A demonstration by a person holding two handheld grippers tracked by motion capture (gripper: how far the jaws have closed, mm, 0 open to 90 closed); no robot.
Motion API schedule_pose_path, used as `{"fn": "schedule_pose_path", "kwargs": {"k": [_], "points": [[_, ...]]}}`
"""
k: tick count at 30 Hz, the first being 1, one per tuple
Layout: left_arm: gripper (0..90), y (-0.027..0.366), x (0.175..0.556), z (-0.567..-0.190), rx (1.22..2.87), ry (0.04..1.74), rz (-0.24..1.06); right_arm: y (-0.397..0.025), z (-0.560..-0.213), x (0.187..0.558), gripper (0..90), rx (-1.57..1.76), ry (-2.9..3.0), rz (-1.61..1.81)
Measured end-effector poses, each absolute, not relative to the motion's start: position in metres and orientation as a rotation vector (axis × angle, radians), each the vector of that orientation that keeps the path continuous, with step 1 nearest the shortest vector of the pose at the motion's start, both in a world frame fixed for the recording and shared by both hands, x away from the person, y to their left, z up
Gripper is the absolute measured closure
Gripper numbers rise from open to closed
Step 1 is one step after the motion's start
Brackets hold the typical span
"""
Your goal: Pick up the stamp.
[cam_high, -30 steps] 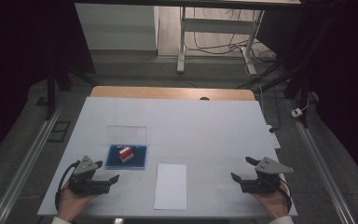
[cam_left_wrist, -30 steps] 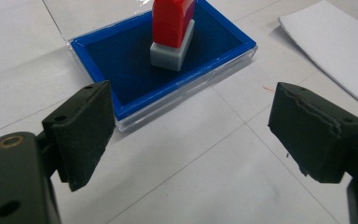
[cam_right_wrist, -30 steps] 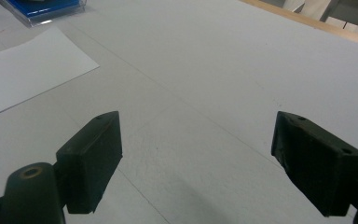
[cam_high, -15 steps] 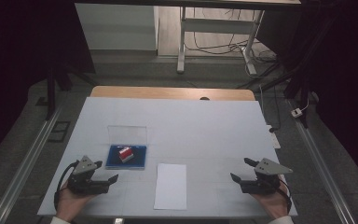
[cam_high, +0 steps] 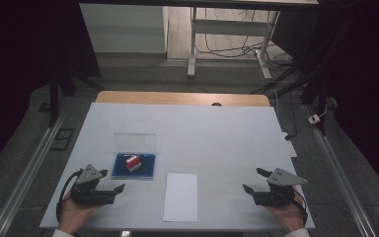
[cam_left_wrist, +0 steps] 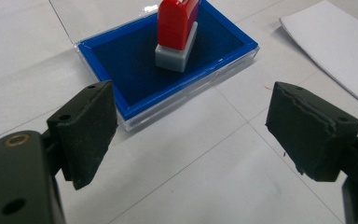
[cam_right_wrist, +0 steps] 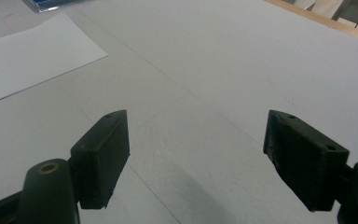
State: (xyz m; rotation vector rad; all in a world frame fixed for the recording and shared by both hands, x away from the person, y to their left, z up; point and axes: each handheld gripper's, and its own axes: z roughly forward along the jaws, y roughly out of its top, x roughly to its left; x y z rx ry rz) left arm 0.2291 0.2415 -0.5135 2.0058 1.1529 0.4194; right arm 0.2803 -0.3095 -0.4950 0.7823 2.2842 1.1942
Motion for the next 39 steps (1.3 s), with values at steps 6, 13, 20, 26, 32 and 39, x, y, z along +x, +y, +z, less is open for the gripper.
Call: {"fn": "schedule_pose_path", "kwargs": {"k": [6,13,20,26,32,39], "points": [[16.4,0.242,0.229,-0.511,2.009,1.151,0.421,-0.308,-0.496,0.280,22.4,0.776,2.294,1.184],[16.4,0.242,0.232,-0.507,2.022,1.138,0.419,-0.307,-0.496,0.280,22.7,0.774,2.303,1.173],[16.4,0.242,0.239,-0.498,2.038,1.128,0.413,-0.306,-0.498,0.281,22.9,0.768,2.320,1.162],[16.4,0.239,0.248,-0.492,2.062,1.125,0.409,-0.304,-0.500,0.281,23.1,0.757,2.325,1.158],[16.4,0.235,0.258,-0.490,2.086,1.132,0.412,-0.303,-0.500,0.281,23.3,0.753,2.332,1.151],[18.0,0.229,0.272,-0.488,2.109,1.129,0.420,-0.303,-0.500,0.281,23.7,0.757,2.335,1.138]]}}
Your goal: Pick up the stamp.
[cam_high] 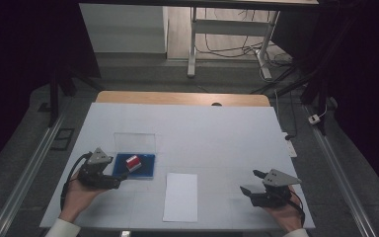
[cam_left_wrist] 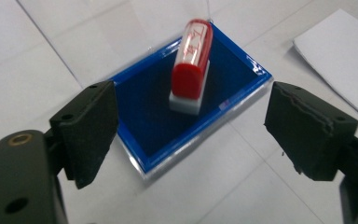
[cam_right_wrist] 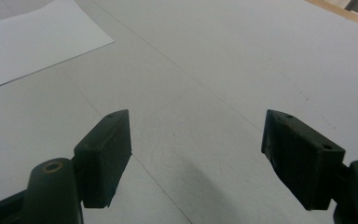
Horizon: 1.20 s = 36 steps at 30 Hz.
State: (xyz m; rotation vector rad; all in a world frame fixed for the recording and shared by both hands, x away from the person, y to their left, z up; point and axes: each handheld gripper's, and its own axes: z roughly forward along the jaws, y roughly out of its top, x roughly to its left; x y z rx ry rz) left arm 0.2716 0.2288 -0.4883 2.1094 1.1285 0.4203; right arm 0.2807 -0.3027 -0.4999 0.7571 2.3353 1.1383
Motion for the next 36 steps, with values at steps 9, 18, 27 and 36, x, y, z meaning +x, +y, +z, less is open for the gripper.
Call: {"fn": "schedule_pose_path", "kwargs": {"k": [9,18,27,36], "points": [[22.9,0.217,0.287,-0.485,2.145,1.096,0.422,-0.303,-0.501,0.281,23.9,0.762,2.343,1.146],[31.7,0.209,0.301,-0.487,2.178,1.082,0.412,-0.303,-0.501,0.282,24.3,0.769,2.343,1.134],[44.6,0.207,0.311,-0.493,2.196,1.085,0.380,-0.303,-0.502,0.282,25.0,0.773,2.349,1.137],[56.4,0.205,0.315,-0.497,2.212,1.071,0.362,-0.304,-0.503,0.282,25.3,0.777,2.347,1.140]]}}
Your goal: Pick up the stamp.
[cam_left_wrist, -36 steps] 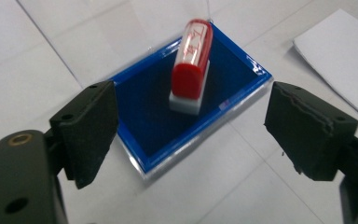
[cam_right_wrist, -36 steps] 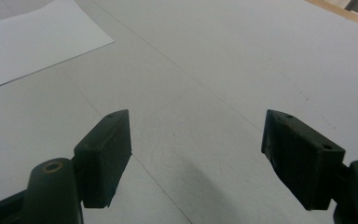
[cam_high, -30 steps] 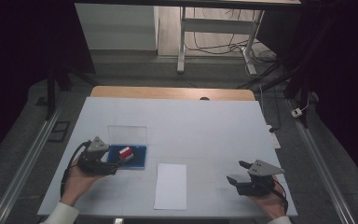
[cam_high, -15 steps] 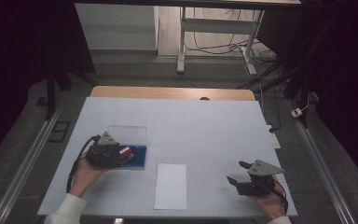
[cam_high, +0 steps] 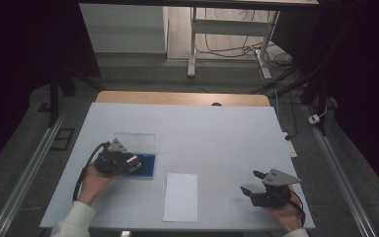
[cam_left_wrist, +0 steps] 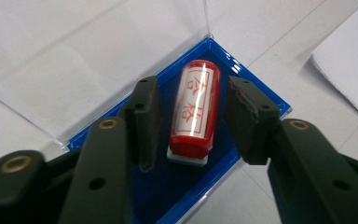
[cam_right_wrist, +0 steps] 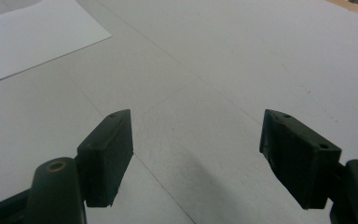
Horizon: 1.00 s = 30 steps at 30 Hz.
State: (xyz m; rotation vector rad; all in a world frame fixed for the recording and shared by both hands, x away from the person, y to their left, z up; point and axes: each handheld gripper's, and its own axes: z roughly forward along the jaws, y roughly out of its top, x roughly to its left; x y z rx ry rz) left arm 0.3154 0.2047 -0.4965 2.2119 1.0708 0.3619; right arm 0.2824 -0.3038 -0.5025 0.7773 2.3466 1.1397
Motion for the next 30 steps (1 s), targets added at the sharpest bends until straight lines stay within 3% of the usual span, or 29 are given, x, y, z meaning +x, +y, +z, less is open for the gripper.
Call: {"fn": "schedule_pose_path", "kwargs": {"k": [8,30], "points": [[68.6,0.2030,0.3167,-0.4980,2.208,1.067,0.355,-0.3047,-0.5027,0.2828,25.6,0.783,2.351,1.131],[70.0,0.2072,0.3128,-0.4917,2.174,1.058,0.348,-0.3047,-0.5049,0.2816,25.5,0.758,2.331,1.136]]}}
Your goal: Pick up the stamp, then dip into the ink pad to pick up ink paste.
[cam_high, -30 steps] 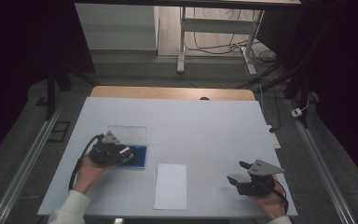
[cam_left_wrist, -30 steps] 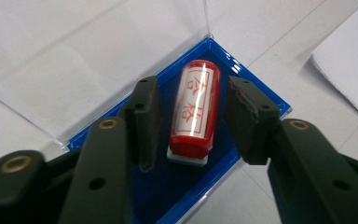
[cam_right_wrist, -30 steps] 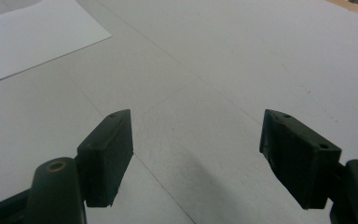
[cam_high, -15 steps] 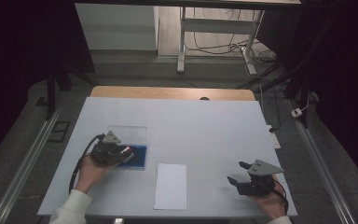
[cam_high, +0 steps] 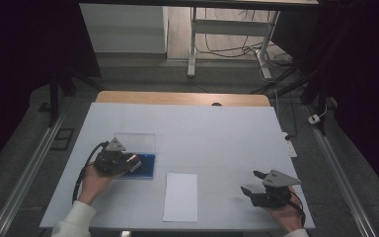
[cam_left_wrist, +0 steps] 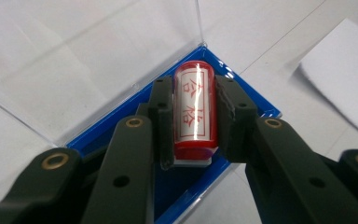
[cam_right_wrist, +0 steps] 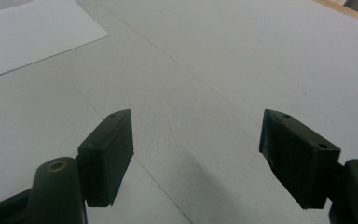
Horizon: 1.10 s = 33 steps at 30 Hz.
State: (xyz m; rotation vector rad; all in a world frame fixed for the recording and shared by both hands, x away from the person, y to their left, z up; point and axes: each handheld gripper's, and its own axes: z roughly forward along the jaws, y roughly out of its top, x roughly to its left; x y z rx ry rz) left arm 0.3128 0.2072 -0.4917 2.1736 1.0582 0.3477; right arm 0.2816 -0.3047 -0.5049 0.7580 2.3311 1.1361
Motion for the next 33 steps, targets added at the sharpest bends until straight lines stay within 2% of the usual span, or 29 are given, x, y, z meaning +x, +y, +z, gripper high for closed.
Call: {"fn": "schedule_pose_path", "kwargs": {"k": [33], "points": [[70.0,0.202,0.295,-0.455,2.159,0.952,0.386,-0.306,-0.507,0.280,25.6,0.756,2.321,1.134]]}}
